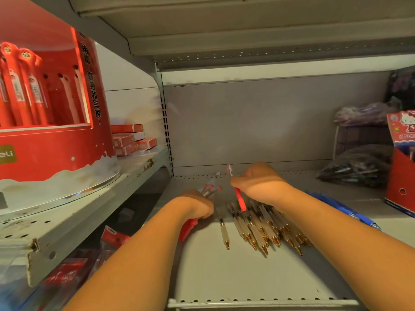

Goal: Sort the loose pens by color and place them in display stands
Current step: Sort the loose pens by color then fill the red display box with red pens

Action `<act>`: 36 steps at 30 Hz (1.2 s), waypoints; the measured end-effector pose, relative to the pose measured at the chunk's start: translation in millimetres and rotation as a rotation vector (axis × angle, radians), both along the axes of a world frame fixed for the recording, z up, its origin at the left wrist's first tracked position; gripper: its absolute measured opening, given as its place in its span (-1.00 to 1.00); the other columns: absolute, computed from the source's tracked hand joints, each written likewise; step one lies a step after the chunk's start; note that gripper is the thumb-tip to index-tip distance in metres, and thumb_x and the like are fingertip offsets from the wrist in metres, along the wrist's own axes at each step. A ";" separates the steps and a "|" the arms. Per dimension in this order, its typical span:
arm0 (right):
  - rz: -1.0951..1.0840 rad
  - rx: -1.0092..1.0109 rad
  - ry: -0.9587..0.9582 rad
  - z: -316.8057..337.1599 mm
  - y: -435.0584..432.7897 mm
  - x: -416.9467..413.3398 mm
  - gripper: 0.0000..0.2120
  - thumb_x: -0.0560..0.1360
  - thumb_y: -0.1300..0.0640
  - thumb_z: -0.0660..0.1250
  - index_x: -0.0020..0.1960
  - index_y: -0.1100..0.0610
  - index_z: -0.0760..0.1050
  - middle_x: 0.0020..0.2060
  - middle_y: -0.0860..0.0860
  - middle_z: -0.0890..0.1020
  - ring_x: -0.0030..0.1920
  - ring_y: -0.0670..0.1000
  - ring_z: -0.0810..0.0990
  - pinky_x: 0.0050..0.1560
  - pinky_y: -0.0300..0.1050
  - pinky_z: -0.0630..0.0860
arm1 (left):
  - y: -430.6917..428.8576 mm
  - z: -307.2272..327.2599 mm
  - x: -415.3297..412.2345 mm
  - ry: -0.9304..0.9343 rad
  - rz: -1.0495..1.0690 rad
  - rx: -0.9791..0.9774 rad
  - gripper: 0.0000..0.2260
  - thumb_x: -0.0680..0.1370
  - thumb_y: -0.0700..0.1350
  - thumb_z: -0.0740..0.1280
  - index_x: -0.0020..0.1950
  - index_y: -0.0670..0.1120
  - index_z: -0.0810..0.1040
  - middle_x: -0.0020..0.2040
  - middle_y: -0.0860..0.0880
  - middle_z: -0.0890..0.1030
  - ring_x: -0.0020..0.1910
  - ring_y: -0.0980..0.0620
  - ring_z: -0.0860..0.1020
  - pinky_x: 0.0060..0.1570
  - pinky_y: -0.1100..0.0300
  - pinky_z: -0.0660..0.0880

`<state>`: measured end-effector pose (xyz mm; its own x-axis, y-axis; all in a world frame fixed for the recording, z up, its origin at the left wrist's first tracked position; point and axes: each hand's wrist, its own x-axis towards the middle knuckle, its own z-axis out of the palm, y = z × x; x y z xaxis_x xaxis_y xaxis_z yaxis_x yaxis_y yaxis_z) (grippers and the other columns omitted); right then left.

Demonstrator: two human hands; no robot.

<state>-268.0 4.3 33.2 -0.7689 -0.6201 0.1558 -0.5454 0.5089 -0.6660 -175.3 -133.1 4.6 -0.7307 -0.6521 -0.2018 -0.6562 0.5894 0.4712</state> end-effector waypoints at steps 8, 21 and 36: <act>0.027 -0.659 -0.450 8.3 32.4 7.7 -0.85 0.58 0.27 0.31 -0.14 0.32 0.56 -0.30 0.18 0.71 -0.17 0.07 0.73 0.04 -0.03 0.64 | 31.0 28.1 1.8 0.617 -0.067 0.424 -0.85 0.47 -0.32 0.25 0.03 -0.20 0.45 -0.33 -0.18 0.48 -0.53 -0.03 0.51 -0.42 0.19 0.50; 0.096 -1.188 -0.479 4.2 156.9 43.8 -0.86 0.59 0.17 0.24 0.05 0.18 0.55 -0.32 0.00 0.56 -0.51 -0.10 0.30 -0.60 -0.29 0.15 | 152.6 62.1 15.2 1.002 -0.677 0.988 -0.88 0.30 -0.26 0.31 -0.20 -0.11 0.47 -0.42 -0.06 0.36 -0.56 0.05 0.32 -0.54 0.29 0.28; 0.140 -1.293 -0.430 6.8 355.7 -21.5 -0.66 0.46 0.02 0.28 0.12 0.23 0.53 -0.35 -0.03 0.49 -0.52 -0.16 0.28 -0.65 -0.35 0.14 | 348.0 48.3 -72.6 1.057 -0.705 1.063 -0.85 0.47 -0.38 0.20 -0.21 -0.16 0.40 -0.42 -0.09 0.27 -0.59 0.04 0.27 -0.56 0.29 0.22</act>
<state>-289.5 360.0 40.0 -0.8465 -0.2922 0.4451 -0.1720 -0.6411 -0.7479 -247.9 214.9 52.9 -0.8990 -0.0586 0.4341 0.4346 -0.2431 0.8672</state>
